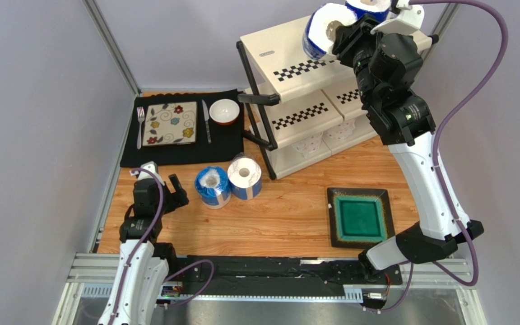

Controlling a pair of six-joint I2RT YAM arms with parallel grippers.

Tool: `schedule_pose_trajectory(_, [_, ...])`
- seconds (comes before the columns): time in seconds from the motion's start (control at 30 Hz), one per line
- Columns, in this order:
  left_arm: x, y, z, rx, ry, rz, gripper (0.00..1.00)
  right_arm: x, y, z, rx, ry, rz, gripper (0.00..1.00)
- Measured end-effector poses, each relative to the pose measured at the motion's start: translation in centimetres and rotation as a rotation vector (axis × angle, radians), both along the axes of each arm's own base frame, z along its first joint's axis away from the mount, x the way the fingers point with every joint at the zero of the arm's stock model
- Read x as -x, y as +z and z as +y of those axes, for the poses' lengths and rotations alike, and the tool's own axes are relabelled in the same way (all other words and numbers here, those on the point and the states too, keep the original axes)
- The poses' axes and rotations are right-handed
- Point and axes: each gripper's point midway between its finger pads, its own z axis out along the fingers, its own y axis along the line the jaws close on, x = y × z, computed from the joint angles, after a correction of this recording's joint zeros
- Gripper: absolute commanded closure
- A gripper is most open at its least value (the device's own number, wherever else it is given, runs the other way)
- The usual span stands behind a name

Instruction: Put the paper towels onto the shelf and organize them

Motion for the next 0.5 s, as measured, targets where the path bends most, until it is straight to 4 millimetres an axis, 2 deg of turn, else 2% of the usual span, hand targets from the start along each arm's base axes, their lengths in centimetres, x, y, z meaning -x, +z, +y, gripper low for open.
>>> schedule_pose_trajectory(0.2, [0.0, -0.1, 0.0, 0.002, -0.002, 0.003, 0.04, -0.6, 0.3, -1.3, -0.063, 0.012, 0.004, 0.80])
schedule_pose_trajectory(0.5, [0.0, -0.1, -0.1, 0.002, -0.002, 0.006, 0.05, -1.4, -0.7, -1.4, -0.113, 0.052, 0.041, 0.80])
